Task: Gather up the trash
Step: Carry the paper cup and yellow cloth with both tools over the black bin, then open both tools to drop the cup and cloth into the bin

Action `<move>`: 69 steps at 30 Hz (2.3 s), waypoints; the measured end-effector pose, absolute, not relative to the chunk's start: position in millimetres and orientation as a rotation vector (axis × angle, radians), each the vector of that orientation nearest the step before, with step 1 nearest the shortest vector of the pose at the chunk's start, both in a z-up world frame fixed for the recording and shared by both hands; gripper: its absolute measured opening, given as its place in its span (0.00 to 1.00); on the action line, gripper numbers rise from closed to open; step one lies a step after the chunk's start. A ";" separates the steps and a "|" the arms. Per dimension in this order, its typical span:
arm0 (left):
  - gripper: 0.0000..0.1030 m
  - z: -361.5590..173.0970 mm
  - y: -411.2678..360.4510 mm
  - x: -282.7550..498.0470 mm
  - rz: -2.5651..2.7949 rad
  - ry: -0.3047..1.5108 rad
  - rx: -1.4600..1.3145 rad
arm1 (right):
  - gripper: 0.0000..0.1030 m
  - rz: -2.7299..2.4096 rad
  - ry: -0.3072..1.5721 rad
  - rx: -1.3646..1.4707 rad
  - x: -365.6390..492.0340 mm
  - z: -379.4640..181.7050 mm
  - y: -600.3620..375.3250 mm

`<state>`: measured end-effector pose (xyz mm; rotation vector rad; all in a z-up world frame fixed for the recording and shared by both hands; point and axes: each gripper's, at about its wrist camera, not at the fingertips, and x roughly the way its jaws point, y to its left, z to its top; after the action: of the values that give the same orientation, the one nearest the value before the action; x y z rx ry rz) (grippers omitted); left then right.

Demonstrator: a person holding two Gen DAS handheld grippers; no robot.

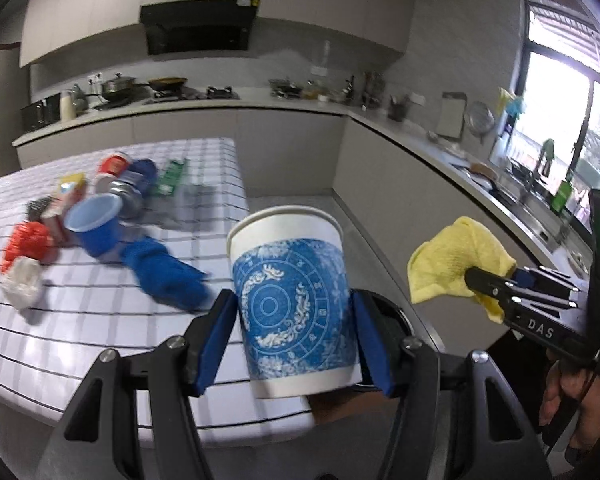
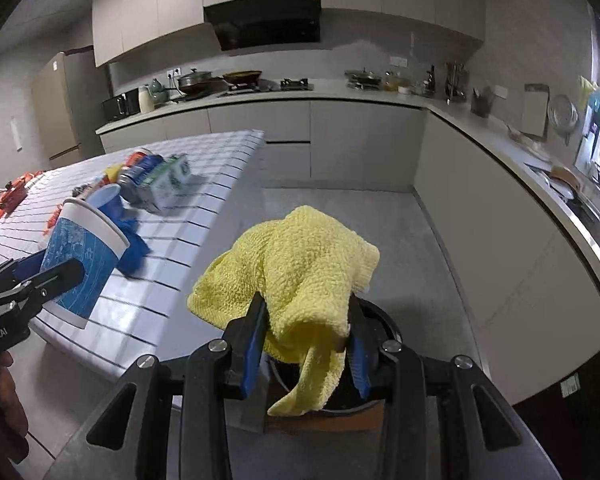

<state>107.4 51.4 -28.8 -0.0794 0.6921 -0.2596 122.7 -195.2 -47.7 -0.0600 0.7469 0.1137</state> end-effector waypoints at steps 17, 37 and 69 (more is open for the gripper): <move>0.59 -97.5 -54.2 139.9 -0.268 0.868 -0.101 | 0.38 0.228 0.894 -0.101 161.8 -124.7 -281.8; 0.95 -213.2 -85.9 182.2 -0.159 1.105 -0.116 | 0.76 0.494 1.117 -0.357 242.4 -266.2 -299.1; 1.00 -92.2 -74.4 134.0 -0.120 0.905 -0.069 | 0.97 0.290 0.925 -0.176 203.2 -145.2 -307.2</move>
<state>134.0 -74.4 -92.2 -0.0688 0.9050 -0.1204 203.2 -307.2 -145.2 -0.1757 0.9255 0.2900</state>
